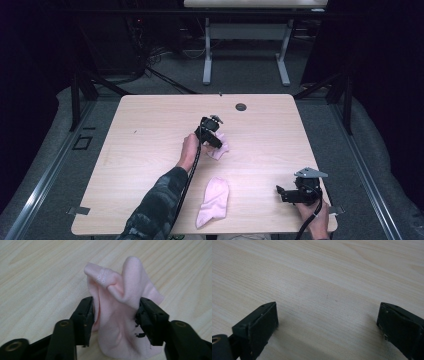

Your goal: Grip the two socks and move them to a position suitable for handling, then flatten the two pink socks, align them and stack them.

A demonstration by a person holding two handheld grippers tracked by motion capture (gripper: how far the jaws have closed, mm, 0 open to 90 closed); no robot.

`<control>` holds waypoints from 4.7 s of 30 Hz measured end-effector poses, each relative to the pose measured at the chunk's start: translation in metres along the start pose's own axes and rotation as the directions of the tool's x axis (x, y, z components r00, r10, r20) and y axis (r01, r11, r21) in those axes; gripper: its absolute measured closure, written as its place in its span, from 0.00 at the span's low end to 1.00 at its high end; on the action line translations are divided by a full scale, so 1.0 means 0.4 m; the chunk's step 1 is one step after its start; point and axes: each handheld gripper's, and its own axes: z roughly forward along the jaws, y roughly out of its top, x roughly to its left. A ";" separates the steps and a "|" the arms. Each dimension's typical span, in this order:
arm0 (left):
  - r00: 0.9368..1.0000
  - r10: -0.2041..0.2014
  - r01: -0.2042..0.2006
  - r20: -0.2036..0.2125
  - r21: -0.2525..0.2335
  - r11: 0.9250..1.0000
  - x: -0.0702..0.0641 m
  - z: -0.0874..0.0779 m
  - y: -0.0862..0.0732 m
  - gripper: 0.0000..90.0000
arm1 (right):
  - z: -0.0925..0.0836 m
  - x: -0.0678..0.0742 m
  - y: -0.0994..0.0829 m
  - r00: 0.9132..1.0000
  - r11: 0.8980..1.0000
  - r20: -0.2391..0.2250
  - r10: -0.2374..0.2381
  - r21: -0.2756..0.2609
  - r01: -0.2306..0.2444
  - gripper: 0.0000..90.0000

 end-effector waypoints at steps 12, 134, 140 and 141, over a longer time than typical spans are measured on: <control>1.000 -0.007 0.006 -0.021 -0.044 0.999 0.018 -0.001 -0.022 0.89 | 0.000 0.000 0.000 1.000 1.000 0.001 0.000 -0.001 0.000 0.03; 0.994 0.054 -0.023 0.092 -0.316 0.948 -0.187 -0.277 -0.416 1.00 | -0.067 0.416 0.167 0.943 0.976 -0.313 -0.113 0.144 0.165 0.98; 0.995 -0.002 0.034 0.095 -0.336 0.941 -0.194 -0.286 -0.467 1.00 | -0.073 0.427 0.234 0.940 0.958 -0.287 -0.182 0.162 0.235 0.98; 0.996 -0.009 0.039 0.089 -0.335 0.941 -0.192 -0.285 -0.479 1.00 | -0.060 0.437 0.256 0.932 0.947 -0.304 -0.200 0.184 0.263 0.98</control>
